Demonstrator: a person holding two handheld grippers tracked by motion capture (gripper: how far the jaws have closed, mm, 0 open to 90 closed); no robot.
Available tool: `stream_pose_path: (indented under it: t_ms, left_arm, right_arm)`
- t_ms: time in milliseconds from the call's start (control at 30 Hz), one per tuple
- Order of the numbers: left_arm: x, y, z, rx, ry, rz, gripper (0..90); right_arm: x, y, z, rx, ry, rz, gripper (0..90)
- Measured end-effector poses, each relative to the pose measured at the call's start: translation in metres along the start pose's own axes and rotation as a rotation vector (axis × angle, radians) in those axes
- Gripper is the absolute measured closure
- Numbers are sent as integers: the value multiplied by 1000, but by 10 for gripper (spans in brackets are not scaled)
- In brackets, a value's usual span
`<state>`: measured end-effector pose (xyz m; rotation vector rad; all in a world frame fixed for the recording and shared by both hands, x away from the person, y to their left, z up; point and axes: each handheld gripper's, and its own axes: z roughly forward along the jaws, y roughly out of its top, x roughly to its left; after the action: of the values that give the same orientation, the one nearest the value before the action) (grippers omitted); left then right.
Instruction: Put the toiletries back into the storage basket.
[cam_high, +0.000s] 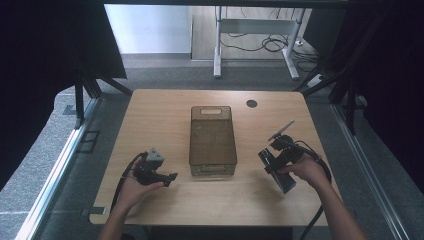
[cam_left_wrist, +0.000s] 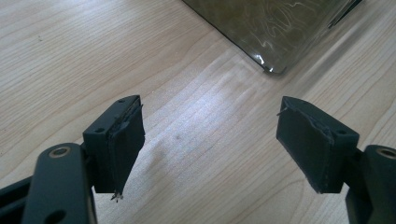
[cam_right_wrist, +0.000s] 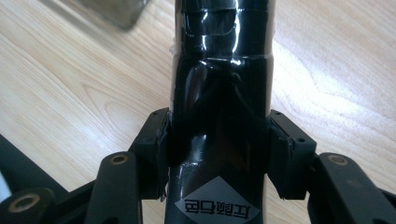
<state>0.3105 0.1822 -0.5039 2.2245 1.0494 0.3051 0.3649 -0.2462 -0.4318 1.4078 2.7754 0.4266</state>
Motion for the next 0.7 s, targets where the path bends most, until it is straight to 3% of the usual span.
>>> stream_pose_path:
  t_ms: [333,700]
  left_arm:
    - [0,0,0,-1,-2,6,238]
    - [-1,1,1,2,-7,11,238]
  right_arm:
    - [4,22,-12,-21,27,13,473]
    - [10,43,-12,-38,56,5,473]
